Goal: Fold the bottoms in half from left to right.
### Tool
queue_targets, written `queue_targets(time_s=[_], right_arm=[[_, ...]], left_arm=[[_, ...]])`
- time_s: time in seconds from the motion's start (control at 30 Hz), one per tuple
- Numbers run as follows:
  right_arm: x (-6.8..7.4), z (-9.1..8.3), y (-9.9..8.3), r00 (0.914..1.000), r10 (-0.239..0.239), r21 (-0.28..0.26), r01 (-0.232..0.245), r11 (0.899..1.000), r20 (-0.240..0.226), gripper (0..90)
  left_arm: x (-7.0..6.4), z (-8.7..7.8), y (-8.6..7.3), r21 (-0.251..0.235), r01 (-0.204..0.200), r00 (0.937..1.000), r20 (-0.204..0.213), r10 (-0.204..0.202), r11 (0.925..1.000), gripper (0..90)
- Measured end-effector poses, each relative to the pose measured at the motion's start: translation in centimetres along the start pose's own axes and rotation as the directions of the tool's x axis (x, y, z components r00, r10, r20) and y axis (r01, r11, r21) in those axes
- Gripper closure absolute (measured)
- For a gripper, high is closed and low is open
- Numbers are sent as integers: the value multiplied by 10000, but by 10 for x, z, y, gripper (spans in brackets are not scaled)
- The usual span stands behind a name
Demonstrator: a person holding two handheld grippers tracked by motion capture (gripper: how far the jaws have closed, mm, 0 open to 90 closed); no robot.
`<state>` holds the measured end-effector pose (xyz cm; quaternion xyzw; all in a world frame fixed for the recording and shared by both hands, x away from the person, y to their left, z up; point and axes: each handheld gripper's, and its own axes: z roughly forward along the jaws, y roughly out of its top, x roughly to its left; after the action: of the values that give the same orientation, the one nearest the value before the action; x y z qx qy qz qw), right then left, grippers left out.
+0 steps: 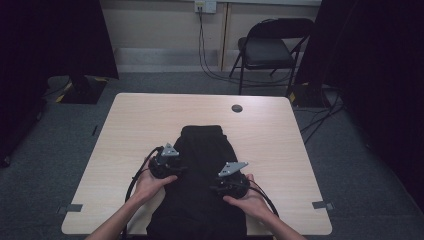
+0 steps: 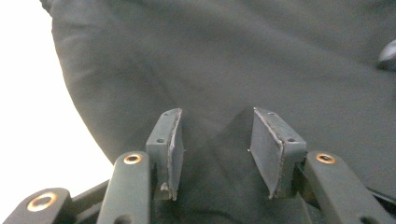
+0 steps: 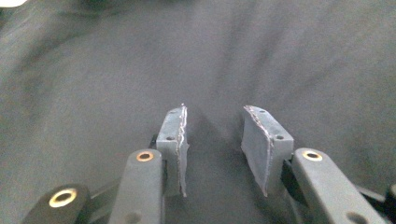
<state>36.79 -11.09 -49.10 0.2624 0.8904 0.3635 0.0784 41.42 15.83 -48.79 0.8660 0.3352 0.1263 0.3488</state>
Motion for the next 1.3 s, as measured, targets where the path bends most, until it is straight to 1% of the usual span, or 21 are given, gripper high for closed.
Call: queue_targets(time_s=[0.03,0.07,0.2,0.27,0.33,0.4,0.5,0.53,0.6,0.67,0.7,0.73,0.77,0.83,0.9,0.93,0.97,1.03,1.17,1.23,1.3], right_arm=[[2,-2,-1,10000,-69,55,70,10000,-58,605],[5,-3,-3,9998,-189,69,190,9998,-61,605],[12,-7,-5,9986,-419,247,426,9988,-309,600],[13,-8,-5,9980,-424,351,441,9984,-477,599],[12,-10,-2,9980,-557,331,568,9978,-311,592],[3,-12,4,9994,-319,43,319,9995,115,589],[-22,-20,15,9953,462,-731,-400,9965,852,586],[-31,-22,18,9908,697,-915,-592,9940,1158,577],[-49,-23,24,9797,1129,-1191,-938,9884,1655,561],[-65,-20,29,9645,1362,-1206,-1110,9865,2263,534],[-72,-18,30,9606,1544,-1189,-1296,9844,2311,514],[-79,-15,30,9570,1730,-1153,-1495,9820,2328,485],[-83,-12,30,9542,1885,-1138,-1658,9796,2324,460],[-89,-3,27,9559,2112,-1010,-1940,9758,2040,431],[-90,6,25,9572,1966,-702,-1858,9801,2123,405],[-91,9,24,9565,1944,-646,-1847,9807,2173,398],[-91,11,23,9529,1966,-697,-1854,9802,2308,385],[-91,14,23,9544,2007,-810,-1871,9790,2210,377],[-92,21,22,9517,2049,-593,-1964,9787,2288,364],[-92,22,22,9501,2109,-677,-2006,9773,2297,370],[-89,23,22,9534,2053,-782,-1925,9782,2213,460]], left_arm=[[-2,0,-2,200,-97,9999,27,97,9998,538],[-5,-2,-5,82,-133,9999,-7,133,9999,534],[-20,-13,-12,462,-285,9996,102,281,9985,540],[-21,-17,-16,477,-207,9997,128,201,9986,550],[-20,-19,-16,372,-367,9993,57,365,9986,569],[-14,-20,-13,145,-14,9999,108,12,9999,545],[1,-23,-6,-314,565,9984,-70,-568,9979,542],[8,-22,-2,-337,848,9963,-81,-851,9958,538],[17,-22,3,-465,1120,9935,-152,-1128,9926,513],[26,-20,9,-711,1110,9928,-374,-1138,9913,503],[30,-19,11,-913,1198,9909,-499,-1247,9886,500],[35,-16,12,-886,1570,9865,-322,-1603,9836,494],[39,-12,14,-752,1742,9840,-253,-1765,9818,475],[44,-5,14,-765,1843,9813,-427,-1879,9799,458],[47,1,12,-806,2054,9775,-312,-2084,9754,434],[47,4,11,-676,2056,9778,-274,-2078,9763,420],[46,6,11,-421,1895,9809,-365,-1910,9810,398],[45,10,10,-209,1869,9815,-385,-1876,9822,362],[46,15,10,-309,1848,9818,-397,-1859,9823,353],[45,17,10,-405,1788,9828,-400,-1804,9830,350],[45,17,10,-453,1733,9836,-426,-1752,9838,366]])
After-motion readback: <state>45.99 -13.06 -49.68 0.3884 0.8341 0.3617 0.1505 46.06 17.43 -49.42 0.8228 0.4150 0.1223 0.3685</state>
